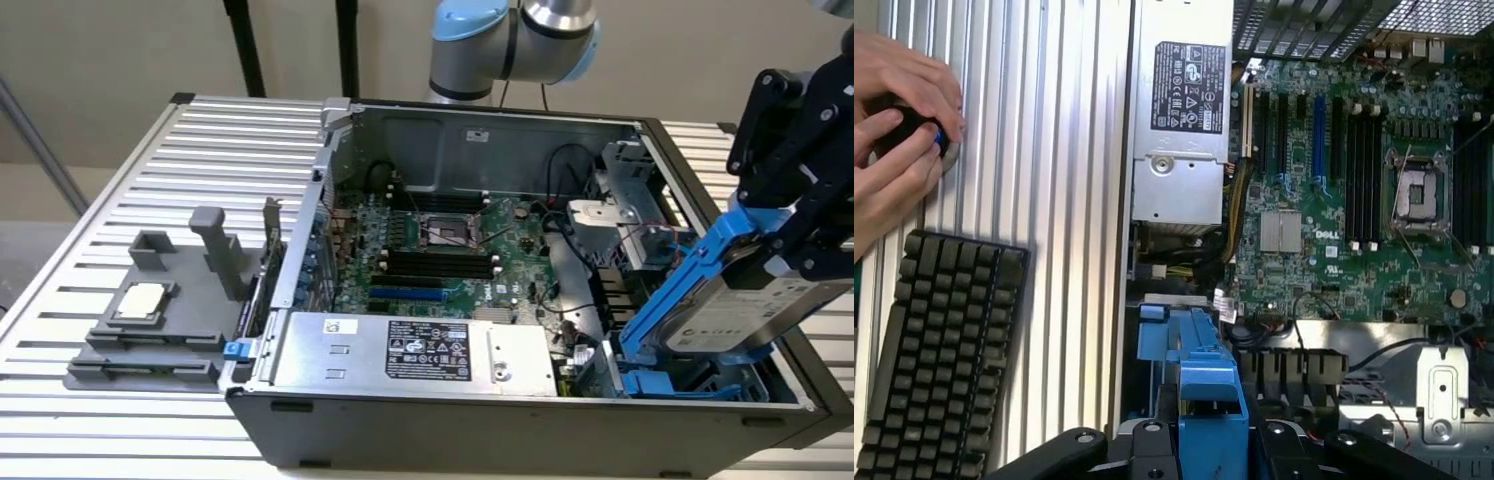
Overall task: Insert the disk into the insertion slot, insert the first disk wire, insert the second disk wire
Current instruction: 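Insert the disk into the insertion slot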
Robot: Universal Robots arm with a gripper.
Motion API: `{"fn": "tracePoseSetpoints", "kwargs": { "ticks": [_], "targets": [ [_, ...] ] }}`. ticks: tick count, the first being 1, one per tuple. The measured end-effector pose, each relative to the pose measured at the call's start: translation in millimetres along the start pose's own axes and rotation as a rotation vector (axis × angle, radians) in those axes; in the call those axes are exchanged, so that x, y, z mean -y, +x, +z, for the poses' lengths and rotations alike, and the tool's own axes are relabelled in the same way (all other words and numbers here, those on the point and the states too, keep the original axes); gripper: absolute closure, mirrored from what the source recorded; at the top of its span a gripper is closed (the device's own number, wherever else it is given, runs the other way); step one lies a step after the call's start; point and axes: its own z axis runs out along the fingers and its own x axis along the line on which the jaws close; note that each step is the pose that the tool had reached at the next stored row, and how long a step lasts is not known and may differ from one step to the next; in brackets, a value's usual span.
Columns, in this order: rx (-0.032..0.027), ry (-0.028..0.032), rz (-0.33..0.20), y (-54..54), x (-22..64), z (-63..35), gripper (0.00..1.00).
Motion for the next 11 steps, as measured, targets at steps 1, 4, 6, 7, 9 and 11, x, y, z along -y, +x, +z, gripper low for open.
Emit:
{"fn": "tracePoseSetpoints", "kwargs": {
  "ticks": [1,4,6,7,9,11],
  "targets": [
    [0.0004,0.0000,-0.001,0.2,0.1,0.3,0.67],
    [0.0007,-0.0002,-0.003,0.8,0.1,1.1,0.67],
    [0.0008,-0.0002,-0.004,1.2,0.1,1.7,0.67],
    [0.0009,-0.0003,-0.004,1.4,0.1,2.0,0.67],
    [0.0015,-0.0003,-0.005,1.7,0.2,2.8,0.67],
    [0.0019,-0.0003,-0.005,1.9,0.2,3.7,0.67]
  ]
}}
